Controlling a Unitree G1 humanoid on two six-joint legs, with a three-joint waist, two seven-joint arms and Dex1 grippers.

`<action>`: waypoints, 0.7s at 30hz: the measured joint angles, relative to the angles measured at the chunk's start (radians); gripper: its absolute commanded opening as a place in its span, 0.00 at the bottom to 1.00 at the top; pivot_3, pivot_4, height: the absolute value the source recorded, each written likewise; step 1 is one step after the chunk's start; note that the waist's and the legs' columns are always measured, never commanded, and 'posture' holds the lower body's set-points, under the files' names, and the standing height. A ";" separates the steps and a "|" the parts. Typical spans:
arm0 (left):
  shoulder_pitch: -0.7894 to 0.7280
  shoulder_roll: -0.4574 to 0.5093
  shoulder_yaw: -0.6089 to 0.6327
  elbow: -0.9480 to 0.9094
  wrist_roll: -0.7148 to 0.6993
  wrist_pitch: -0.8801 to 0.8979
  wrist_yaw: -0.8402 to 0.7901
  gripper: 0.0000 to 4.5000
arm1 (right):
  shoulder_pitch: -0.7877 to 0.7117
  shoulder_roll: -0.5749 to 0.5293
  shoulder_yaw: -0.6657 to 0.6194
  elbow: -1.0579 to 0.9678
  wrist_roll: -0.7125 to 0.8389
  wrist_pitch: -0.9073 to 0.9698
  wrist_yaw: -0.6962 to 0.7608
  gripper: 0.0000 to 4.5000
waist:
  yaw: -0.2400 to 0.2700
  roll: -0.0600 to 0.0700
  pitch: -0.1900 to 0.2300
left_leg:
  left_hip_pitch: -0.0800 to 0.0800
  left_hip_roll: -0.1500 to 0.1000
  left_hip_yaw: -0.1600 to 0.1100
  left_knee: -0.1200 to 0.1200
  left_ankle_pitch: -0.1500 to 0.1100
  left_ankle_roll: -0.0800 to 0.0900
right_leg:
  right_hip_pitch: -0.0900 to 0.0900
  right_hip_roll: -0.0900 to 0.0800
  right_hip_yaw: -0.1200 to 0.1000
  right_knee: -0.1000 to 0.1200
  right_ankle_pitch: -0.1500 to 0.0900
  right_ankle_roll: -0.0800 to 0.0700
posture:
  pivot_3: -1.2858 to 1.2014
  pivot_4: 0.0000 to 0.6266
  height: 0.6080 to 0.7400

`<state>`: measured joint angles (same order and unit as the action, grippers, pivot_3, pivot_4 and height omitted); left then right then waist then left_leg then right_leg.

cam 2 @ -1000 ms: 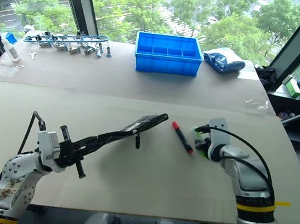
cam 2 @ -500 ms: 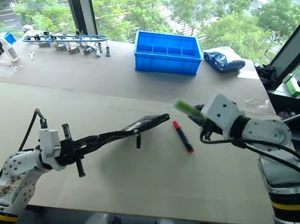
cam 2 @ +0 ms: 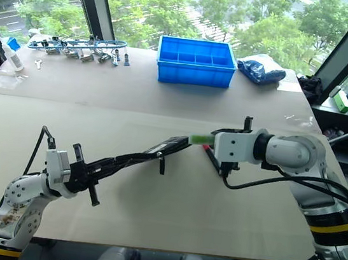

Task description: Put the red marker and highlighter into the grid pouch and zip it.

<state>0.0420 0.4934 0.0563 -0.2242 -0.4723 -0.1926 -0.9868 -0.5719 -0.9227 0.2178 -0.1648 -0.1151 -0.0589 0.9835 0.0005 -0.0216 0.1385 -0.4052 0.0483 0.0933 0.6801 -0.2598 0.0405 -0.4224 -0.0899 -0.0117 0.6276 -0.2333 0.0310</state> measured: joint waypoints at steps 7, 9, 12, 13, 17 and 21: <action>0.006 -0.008 0.000 0.000 0.000 -0.001 0.000 0.00 | 0.000 0.035 0.009 0.016 -0.055 -0.022 -0.010 0.23 | 0.000 0.000 0.000 | 0.000 0.000 0.001 0.000 0.000 0.000 | 0.000 0.000 0.000 0.000 0.000 0.000 | 0.52 0.24 1.00; 0.009 -0.009 0.000 0.001 0.000 -0.001 0.000 0.00 | 0.000 0.048 0.017 0.034 -0.080 -0.031 -0.022 0.23 | 0.000 0.000 0.000 | 0.000 0.000 0.001 0.000 0.000 0.000 | 0.000 0.000 0.000 0.001 0.000 0.000 | 0.52 0.24 1.00; 0.013 -0.009 0.000 0.001 0.000 -0.001 0.001 0.00 | -0.002 0.067 0.036 0.051 -0.117 -0.044 -0.033 0.23 | 0.000 0.000 0.000 | 0.000 0.000 0.002 0.000 0.000 0.000 | 0.000 0.000 0.000 0.001 0.000 0.000 | 0.52 0.24 1.00; 0.014 -0.009 0.001 0.001 0.000 -0.001 0.001 0.00 | -0.002 0.072 0.042 0.053 -0.124 -0.048 -0.034 0.23 | 0.000 0.000 0.000 | 0.000 0.000 0.002 0.000 0.000 0.000 | 0.000 0.000 0.000 0.001 0.000 0.000 | 0.52 0.24 1.00; 0.017 -0.009 0.002 0.001 0.000 -0.001 0.002 0.00 | -0.002 0.073 0.045 0.058 -0.150 -0.072 -0.034 0.23 | 0.001 0.000 0.000 | 0.000 0.000 0.002 0.000 0.000 0.000 | 0.000 0.000 0.000 0.000 0.000 0.000 | 0.52 0.24 1.00; 0.018 -0.009 0.002 0.001 0.000 -0.002 0.002 0.00 | -0.002 0.068 0.045 0.074 -0.177 -0.097 -0.033 0.23 | 0.001 0.000 0.000 | 0.000 0.000 0.003 0.000 0.000 0.000 | 0.000 0.000 0.000 0.001 0.000 0.000 | 0.52 0.24 1.00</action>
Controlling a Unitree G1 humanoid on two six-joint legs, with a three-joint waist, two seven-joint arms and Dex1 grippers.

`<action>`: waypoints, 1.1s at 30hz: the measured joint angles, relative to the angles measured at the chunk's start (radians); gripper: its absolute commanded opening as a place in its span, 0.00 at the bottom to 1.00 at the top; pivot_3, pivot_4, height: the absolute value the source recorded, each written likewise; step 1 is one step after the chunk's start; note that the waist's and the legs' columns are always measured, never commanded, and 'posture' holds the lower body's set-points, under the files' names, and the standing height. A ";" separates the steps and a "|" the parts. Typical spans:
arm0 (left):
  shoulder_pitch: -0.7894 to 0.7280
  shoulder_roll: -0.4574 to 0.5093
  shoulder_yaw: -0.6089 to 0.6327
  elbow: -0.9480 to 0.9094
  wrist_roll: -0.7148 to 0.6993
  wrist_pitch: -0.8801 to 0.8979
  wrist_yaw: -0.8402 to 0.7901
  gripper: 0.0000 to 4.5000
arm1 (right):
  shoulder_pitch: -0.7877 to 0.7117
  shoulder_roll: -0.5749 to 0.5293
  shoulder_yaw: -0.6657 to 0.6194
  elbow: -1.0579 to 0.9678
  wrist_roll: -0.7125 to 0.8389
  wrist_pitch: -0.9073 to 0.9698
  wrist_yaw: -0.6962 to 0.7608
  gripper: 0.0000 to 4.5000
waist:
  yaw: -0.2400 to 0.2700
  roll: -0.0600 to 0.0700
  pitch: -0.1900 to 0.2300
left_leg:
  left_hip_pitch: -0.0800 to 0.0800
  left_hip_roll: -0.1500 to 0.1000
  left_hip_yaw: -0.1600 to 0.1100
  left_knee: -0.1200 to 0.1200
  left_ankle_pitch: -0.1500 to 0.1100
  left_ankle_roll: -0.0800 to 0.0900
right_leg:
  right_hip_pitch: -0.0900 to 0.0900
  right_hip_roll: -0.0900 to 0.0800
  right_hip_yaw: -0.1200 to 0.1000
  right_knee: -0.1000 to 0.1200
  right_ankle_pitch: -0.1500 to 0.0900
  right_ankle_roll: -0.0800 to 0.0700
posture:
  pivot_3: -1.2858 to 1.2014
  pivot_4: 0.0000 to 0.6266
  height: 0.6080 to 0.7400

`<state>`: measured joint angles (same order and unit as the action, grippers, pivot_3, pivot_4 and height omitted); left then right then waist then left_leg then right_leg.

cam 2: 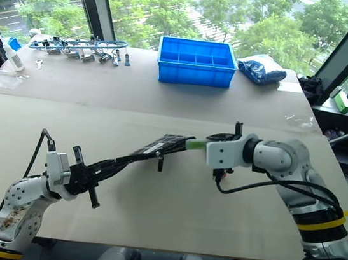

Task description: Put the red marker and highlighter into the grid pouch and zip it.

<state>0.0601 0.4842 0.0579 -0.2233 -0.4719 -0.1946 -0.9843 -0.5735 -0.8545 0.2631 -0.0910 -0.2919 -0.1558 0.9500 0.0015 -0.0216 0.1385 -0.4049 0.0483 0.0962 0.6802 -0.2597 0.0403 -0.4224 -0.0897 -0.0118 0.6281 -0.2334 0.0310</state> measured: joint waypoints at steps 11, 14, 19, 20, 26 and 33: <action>-0.003 0.000 0.003 0.005 0.000 -0.002 -0.009 0.00 | -0.001 0.128 0.080 -0.089 -0.001 0.028 0.050 0.23 | -0.003 0.000 0.000 | 0.000 0.000 0.000 0.000 0.000 0.000 | 0.000 0.000 0.000 0.001 0.000 0.000 | 0.52 0.24 1.00; -0.004 -0.001 0.003 0.013 0.000 -0.004 -0.010 0.00 | -0.015 0.158 0.086 -0.089 -0.012 0.043 0.049 0.23 | 0.001 0.000 0.000 | 0.000 0.000 0.000 0.001 0.000 0.000 | 0.000 0.000 0.000 0.001 0.000 0.000 | 0.52 0.24 1.00; -0.005 -0.005 0.002 0.027 0.000 -0.015 -0.016 0.00 | -0.028 0.207 0.102 -0.095 -0.011 0.073 0.051 0.23 | 0.000 0.000 0.000 | 0.000 0.000 0.001 0.000 0.000 0.000 | 0.000 0.001 -0.001 0.001 0.000 0.000 | 0.52 0.24 1.00; -0.005 -0.005 0.002 0.031 0.000 -0.017 -0.018 0.00 | -0.028 0.213 0.110 -0.096 -0.010 0.075 0.053 0.23 | 0.000 0.000 0.000 | 0.000 0.000 0.001 0.000 0.000 0.000 | 0.000 0.000 -0.001 0.001 0.000 0.000 | 0.52 0.24 1.00; -0.019 -0.006 0.001 0.062 0.000 -0.023 -0.041 0.00 | -0.003 0.243 0.154 -0.086 0.019 0.028 0.079 0.23 | 0.001 0.000 0.000 | 0.000 0.000 0.002 0.001 0.000 0.000 | 0.000 0.000 -0.001 0.001 0.000 0.000 | 0.52 0.24 1.00; -0.036 -0.009 -0.006 0.099 0.002 -0.023 -0.067 0.00 | -0.067 0.258 0.205 0.080 -0.037 -0.217 0.034 0.23 | -0.006 0.000 0.000 | 0.001 0.000 0.002 0.001 0.001 -0.001 | 0.000 0.001 -0.001 0.002 0.000 0.000 | 0.52 0.24 1.00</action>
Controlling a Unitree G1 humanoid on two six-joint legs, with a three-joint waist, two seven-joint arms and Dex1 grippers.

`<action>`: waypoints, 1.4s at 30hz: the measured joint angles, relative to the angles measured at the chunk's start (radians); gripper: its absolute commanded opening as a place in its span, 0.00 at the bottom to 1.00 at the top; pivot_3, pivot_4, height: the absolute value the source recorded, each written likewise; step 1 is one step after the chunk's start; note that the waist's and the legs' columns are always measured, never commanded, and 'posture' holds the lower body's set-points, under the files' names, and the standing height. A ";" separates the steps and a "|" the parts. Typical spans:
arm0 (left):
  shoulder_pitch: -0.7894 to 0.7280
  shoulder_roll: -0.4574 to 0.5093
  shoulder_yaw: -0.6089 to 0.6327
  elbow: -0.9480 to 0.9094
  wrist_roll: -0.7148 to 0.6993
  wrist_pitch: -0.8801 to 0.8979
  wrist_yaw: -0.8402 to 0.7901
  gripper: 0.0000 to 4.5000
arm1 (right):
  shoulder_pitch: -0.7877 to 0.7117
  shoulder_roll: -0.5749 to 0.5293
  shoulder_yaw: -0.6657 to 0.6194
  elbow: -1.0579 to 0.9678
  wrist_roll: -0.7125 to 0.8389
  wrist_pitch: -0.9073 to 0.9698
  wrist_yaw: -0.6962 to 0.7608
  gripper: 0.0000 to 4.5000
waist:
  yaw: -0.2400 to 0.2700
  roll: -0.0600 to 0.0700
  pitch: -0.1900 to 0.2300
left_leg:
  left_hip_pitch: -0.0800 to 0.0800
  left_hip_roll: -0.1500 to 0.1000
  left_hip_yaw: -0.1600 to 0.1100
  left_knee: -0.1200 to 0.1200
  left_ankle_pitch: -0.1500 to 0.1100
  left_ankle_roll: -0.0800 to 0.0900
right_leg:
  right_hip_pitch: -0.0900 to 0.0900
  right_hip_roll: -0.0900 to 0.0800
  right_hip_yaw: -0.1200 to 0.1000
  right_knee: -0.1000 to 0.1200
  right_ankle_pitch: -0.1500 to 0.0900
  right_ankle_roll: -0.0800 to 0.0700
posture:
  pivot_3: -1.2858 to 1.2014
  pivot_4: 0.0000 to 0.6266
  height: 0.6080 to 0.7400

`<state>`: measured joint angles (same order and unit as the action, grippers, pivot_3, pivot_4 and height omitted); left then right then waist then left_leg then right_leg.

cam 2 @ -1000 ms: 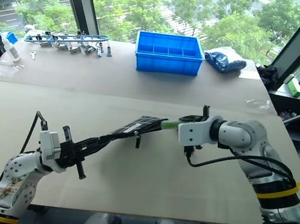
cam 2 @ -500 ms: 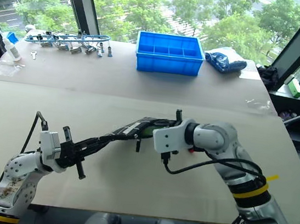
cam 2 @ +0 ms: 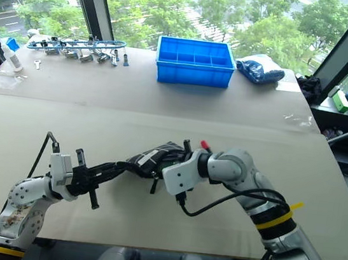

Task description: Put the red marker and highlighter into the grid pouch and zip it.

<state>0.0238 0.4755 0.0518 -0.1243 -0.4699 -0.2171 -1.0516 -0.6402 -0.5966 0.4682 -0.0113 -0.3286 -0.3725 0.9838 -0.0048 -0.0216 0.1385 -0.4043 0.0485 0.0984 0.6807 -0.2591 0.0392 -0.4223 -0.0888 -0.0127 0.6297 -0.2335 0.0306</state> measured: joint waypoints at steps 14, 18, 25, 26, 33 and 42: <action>-0.008 -0.011 -0.003 0.004 -0.001 -0.024 -0.008 0.00 | -0.081 -0.067 -0.119 0.075 0.186 0.108 0.100 0.64 | 0.001 0.000 0.000 | 0.000 0.000 -0.001 0.000 0.000 0.000 | 0.000 -0.001 0.000 0.000 0.000 0.000 | 0.52 0.24 1.00; -0.008 -0.011 -0.003 0.004 -0.001 -0.024 -0.007 0.00 | -0.138 -0.110 -0.238 0.046 0.332 0.229 0.152 0.64 | 0.001 0.000 0.000 | 0.000 0.001 -0.002 0.000 0.000 0.000 | 0.000 -0.001 0.000 0.000 0.000 0.000 | 0.52 0.24 1.00; -0.001 -0.011 -0.005 -0.002 -0.002 -0.024 -0.004 0.00 | -0.013 -0.263 -0.318 -0.102 0.567 0.595 0.290 0.64 | 0.017 0.000 0.000 | 0.000 0.000 -0.006 0.000 -0.001 0.001 | 0.001 -0.004 0.000 -0.001 0.001 0.000 | 0.52 0.24 1.00; -0.001 -0.011 -0.005 -0.002 -0.002 -0.024 -0.002 0.00 | 0.002 -0.263 -0.317 -0.082 0.555 0.607 0.278 0.64 | 0.016 0.000 0.000 | 0.000 0.000 -0.005 0.000 -0.001 0.001 | 0.001 -0.004 0.001 -0.001 0.001 0.001 | 0.52 0.24 1.00; 0.006 -0.010 -0.003 -0.018 -0.002 -0.024 0.011 0.00 | 0.038 -0.107 -0.331 -0.046 0.527 1.062 -0.014 0.64 | 0.001 0.000 0.000 | 0.000 0.002 -0.006 -0.001 0.000 0.000 | -0.002 0.000 0.001 0.002 0.000 -0.002 | 0.52 0.24 1.00; 0.020 -0.010 -0.004 -0.023 -0.002 -0.024 0.022 0.00 | 0.044 -0.049 -0.322 -0.095 0.519 1.297 -0.204 0.64 | 0.014 0.000 0.000 | -0.002 -0.001 -0.006 0.000 0.000 0.001 | -0.001 -0.002 0.000 0.000 0.001 0.000 | 0.52 0.24 1.00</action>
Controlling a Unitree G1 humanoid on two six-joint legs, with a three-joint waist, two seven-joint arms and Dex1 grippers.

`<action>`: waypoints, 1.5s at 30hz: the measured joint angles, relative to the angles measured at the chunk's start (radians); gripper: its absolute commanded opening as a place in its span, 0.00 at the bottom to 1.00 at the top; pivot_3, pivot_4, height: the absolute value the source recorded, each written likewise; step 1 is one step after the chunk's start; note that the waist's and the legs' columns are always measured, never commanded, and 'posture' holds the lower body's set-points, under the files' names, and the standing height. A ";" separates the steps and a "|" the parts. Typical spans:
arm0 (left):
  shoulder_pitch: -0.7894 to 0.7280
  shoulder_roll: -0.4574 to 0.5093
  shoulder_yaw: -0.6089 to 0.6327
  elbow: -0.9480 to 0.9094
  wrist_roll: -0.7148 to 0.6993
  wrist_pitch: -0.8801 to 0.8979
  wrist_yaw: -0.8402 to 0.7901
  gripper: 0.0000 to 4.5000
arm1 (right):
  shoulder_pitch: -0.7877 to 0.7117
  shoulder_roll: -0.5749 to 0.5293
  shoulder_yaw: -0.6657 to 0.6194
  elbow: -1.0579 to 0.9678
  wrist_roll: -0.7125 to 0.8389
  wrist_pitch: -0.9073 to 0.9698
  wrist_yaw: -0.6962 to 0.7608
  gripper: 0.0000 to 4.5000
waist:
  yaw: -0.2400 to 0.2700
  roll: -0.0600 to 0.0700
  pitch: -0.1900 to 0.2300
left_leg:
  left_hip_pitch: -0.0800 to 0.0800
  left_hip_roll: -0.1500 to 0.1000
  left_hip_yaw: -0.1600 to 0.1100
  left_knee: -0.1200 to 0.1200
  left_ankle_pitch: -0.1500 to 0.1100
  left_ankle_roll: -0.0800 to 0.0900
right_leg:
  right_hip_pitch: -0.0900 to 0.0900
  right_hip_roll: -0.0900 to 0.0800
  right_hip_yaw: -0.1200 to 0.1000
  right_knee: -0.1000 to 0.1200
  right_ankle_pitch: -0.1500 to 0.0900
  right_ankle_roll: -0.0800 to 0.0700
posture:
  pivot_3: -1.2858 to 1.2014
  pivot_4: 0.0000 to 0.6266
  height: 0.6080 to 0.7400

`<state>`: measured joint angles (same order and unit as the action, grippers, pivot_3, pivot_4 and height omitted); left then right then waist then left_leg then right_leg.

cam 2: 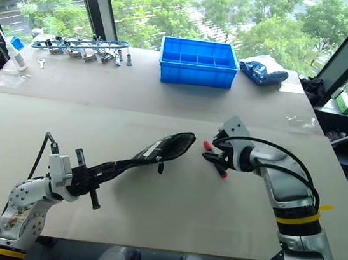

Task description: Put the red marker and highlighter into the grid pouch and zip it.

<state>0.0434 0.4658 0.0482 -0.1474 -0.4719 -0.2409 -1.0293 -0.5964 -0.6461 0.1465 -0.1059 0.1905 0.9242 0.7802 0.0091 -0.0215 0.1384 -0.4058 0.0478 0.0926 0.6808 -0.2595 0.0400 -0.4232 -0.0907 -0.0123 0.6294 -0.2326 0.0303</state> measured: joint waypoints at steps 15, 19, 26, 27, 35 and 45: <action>-0.003 0.000 -0.001 -0.013 0.000 0.001 0.017 0.00 | 0.063 0.004 0.072 0.085 -0.087 -0.112 -0.057 0.64 | -0.002 0.000 0.000 | 0.001 0.001 0.001 0.000 0.000 0.000 | 0.001 0.001 0.000 0.000 0.000 0.000 | 0.52 0.24 1.00; -0.003 0.000 -0.002 -0.014 0.000 0.001 0.019 0.00 | 0.063 0.014 0.071 0.109 -0.089 -0.142 -0.061 0.40 | -0.003 0.000 0.000 | 0.002 0.001 0.001 0.000 0.000 0.000 | 0.002 0.002 0.000 0.000 0.000 0.000 | 0.52 0.24 1.00; -0.003 0.000 -0.002 -0.017 0.000 0.002 0.022 0.00 | 0.082 0.009 0.061 0.130 -0.089 -0.201 -0.049 0.11 | 0.000 -0.001 -0.001 | 0.001 0.000 0.001 0.000 0.000 0.000 | 0.002 0.001 0.000 0.000 0.000 0.000 | 0.52 0.24 1.00; -0.003 0.000 -0.002 -0.018 0.000 0.002 0.022 0.00 | 0.082 0.009 0.059 0.130 -0.089 -0.203 -0.045 0.11 | 0.000 -0.001 -0.001 | 0.001 0.000 0.001 0.000 0.000 0.000 | 0.002 0.001 0.000 0.000 0.000 0.000 | 0.52 0.24 1.00; -0.008 0.002 -0.003 -0.023 0.000 0.006 0.022 0.00 | 0.038 -0.062 0.023 0.215 -0.146 -0.469 -0.056 0.11 | 0.000 0.001 0.000 | 0.000 -0.001 0.002 0.000 0.000 0.000 | 0.000 0.001 0.000 0.000 0.000 0.001 | 0.52 0.24 1.00; -0.026 0.004 -0.006 -0.023 -0.001 0.007 0.013 0.00 | -0.052 -0.265 0.046 0.232 -0.309 -1.188 0.102 0.11 | -0.007 0.001 0.001 | 0.001 0.001 0.006 0.000 0.000 0.000 | 0.001 0.002 0.001 -0.001 0.000 0.001 | 0.52 0.24 1.00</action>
<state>0.0174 0.4698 0.0424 -0.1700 -0.4724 -0.2341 -1.0161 -0.6481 -0.9109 0.1923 0.1258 -0.1187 -0.2639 0.8824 0.0016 -0.0204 0.1392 -0.4049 0.0487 0.0987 0.6804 -0.2595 0.0400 -0.4225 -0.0889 -0.0117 0.6281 -0.2328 0.0309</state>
